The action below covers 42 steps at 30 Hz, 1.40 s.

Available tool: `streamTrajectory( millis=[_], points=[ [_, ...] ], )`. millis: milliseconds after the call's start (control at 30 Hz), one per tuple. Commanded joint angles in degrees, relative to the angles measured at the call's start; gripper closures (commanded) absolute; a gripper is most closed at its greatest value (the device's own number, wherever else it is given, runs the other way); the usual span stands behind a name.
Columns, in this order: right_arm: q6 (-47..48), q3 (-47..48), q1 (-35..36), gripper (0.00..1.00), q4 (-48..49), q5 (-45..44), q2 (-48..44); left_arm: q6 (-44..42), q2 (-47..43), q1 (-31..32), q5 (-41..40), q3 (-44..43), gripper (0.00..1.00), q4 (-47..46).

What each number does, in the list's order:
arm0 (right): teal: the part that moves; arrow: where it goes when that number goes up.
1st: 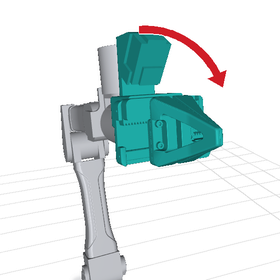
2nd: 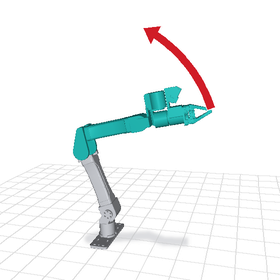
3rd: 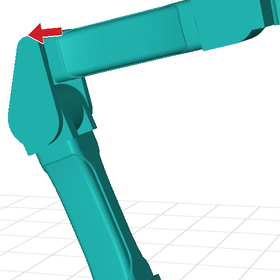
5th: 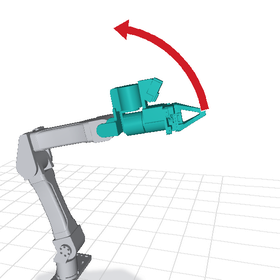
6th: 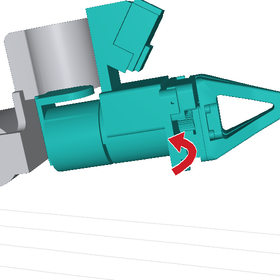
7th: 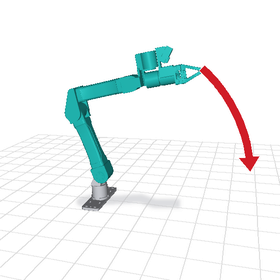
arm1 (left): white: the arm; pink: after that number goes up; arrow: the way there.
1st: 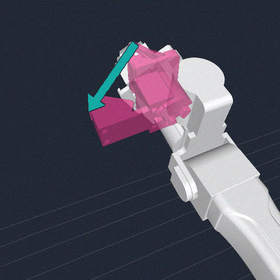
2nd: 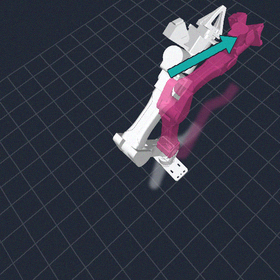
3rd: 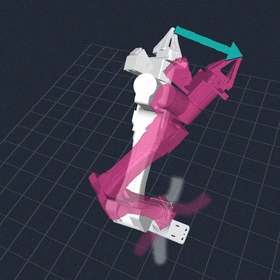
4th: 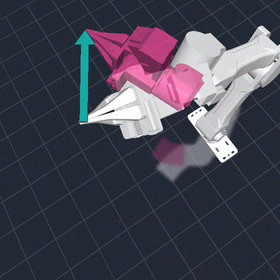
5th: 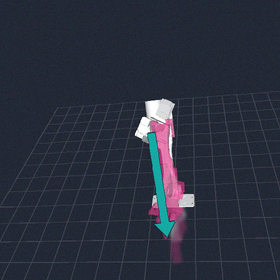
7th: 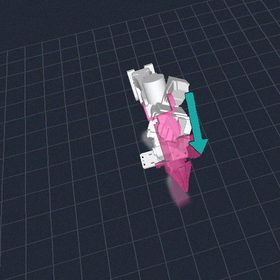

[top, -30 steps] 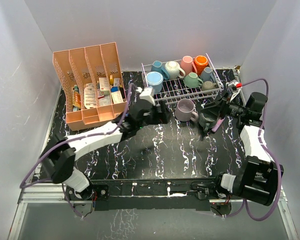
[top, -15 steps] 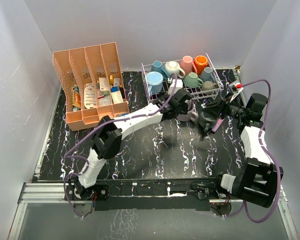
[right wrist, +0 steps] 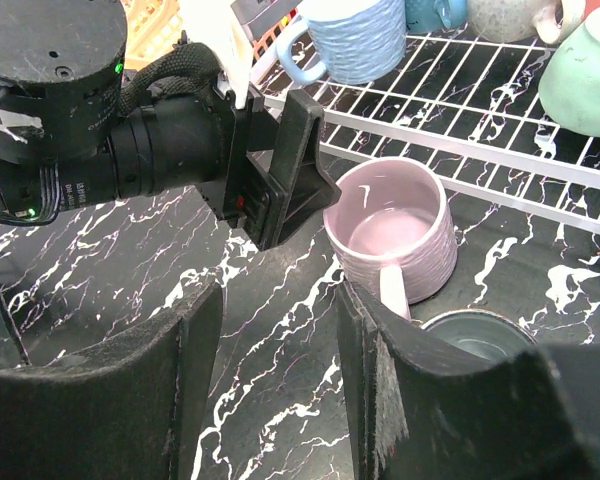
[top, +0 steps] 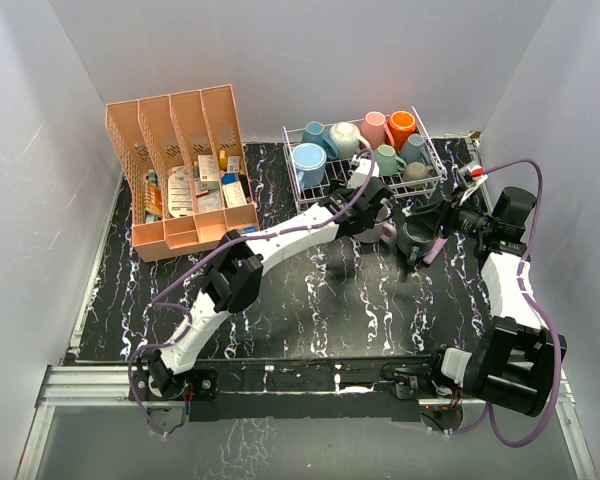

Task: Load the cups into the dish rack
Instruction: Pick up the cup at the center of the board.

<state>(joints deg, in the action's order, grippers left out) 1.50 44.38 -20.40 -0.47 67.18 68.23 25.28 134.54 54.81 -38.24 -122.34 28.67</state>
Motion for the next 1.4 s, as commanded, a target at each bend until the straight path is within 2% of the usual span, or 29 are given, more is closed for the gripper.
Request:
streamTrajectory(
  millis=[0, 500, 633, 1033, 1133, 1233, 1367],
  points=[
    [1.03, 2.38, -0.43, 0.48, 0.82, -0.5, -1.44, -2.01, 1.3, -0.83, 0.13, -3.54, 0.27, -0.1],
    [0.95, 1.88, -0.51, 0.48, 1.2, -0.47, -1.66, -0.94, 3.81, -2.49, 4.56, -3.88, 0.45, 0.34],
    [0.69, 1.61, -0.51, 0.48, 1.67, -0.16, -1.65, -0.47, 2.55, -2.51, 4.54, -1.22, 0.47, 0.43],
    [-0.2, 0.89, -0.51, 0.48, 2.91, 0.01, -1.56, 0.5, -2.83, -2.6, 5.02, 7.53, 0.65, -0.89],
    [-0.34, 0.8, -0.57, 0.48, 3.08, 0.13, -1.54, 0.47, -3.99, -2.62, 4.93, 9.32, 0.66, -1.34],
    [-0.42, 0.64, -0.6, 0.48, 3.26, 0.06, -1.59, 0.97, -5.16, -2.84, 5.13, 11.02, 0.74, -1.83],
    [-0.66, 0.47, -0.6, 0.48, 3.58, 0.32, -1.59, 2.01, -6.23, -3.33, 5.9, 13.33, 0.75, -2.52]
  ],
)
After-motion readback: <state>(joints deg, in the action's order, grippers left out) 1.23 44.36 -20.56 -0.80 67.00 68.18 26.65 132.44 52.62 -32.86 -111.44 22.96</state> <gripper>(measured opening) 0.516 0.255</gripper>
